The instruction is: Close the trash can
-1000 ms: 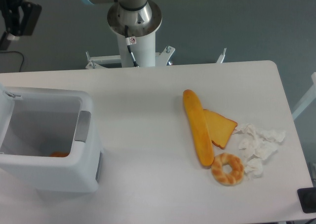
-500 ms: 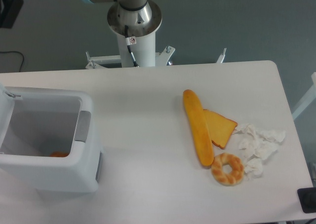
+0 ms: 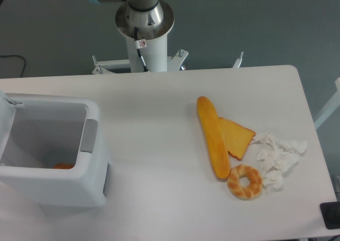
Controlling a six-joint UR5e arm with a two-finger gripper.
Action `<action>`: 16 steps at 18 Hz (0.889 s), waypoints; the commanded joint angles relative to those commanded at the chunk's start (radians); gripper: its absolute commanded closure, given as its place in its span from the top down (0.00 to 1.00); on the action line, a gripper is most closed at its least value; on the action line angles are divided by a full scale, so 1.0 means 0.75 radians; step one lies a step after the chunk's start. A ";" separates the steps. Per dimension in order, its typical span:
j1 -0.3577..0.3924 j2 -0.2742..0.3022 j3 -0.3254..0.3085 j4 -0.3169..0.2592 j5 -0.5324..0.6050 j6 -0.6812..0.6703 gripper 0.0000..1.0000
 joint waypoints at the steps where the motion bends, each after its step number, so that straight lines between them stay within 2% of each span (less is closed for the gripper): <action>1: -0.004 0.000 0.000 0.002 0.000 0.000 1.00; 10: -0.106 -0.006 -0.006 0.002 -0.012 -0.010 1.00; 16: -0.117 -0.018 -0.008 0.002 -0.074 -0.012 1.00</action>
